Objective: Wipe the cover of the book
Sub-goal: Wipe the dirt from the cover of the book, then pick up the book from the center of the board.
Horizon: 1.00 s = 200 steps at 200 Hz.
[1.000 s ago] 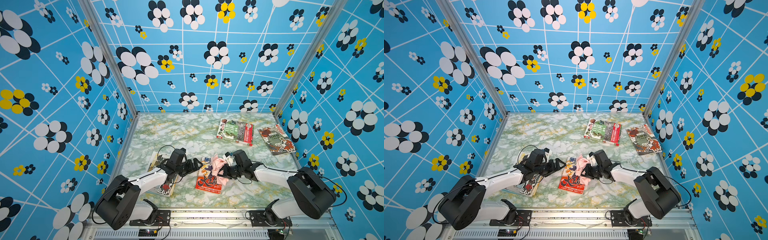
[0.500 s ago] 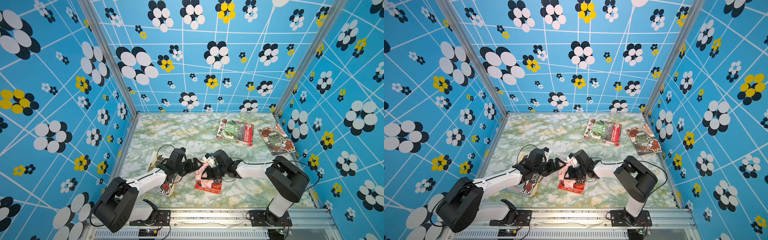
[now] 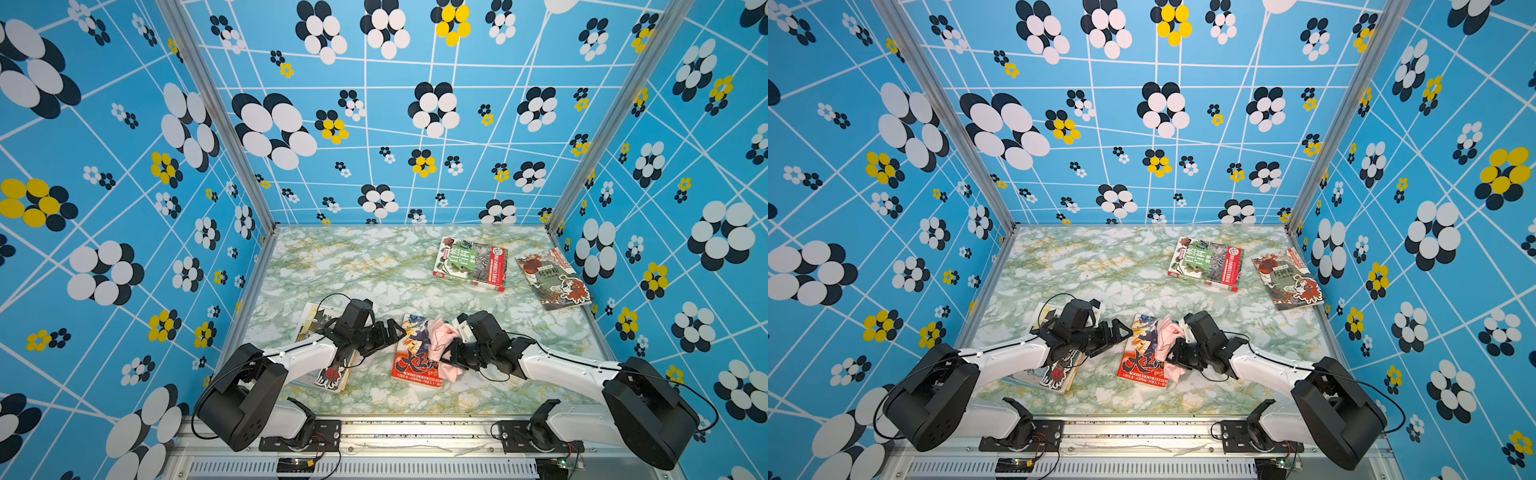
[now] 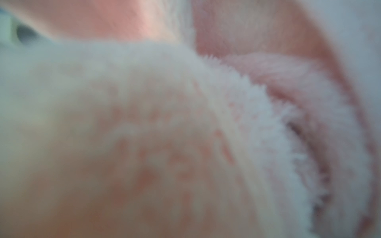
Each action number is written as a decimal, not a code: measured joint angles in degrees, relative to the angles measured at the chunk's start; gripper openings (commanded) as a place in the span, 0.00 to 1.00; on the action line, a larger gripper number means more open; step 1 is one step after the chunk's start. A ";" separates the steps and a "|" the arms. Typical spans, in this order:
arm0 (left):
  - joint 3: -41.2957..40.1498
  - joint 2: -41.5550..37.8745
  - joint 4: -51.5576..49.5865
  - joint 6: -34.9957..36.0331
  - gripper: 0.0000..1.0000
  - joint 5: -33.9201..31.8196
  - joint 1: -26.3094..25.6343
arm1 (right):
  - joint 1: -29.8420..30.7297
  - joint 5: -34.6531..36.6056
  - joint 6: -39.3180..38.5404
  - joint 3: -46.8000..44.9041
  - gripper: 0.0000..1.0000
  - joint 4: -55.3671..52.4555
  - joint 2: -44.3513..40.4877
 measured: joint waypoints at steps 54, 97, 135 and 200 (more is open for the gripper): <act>3.85 5.25 -0.33 0.50 0.99 3.93 -2.62 | -2.40 8.09 0.74 5.11 0.00 2.93 9.57; 6.56 7.39 -1.66 0.63 0.99 5.29 -4.28 | -3.17 8.90 1.49 3.61 0.00 10.67 11.26; 6.97 6.97 -2.56 0.39 1.00 5.57 -4.48 | -3.17 8.57 2.64 1.07 0.00 16.50 11.28; 8.09 1.77 -0.94 -0.81 0.99 5.79 -4.61 | -1.01 7.80 5.05 -1.07 0.00 21.03 11.04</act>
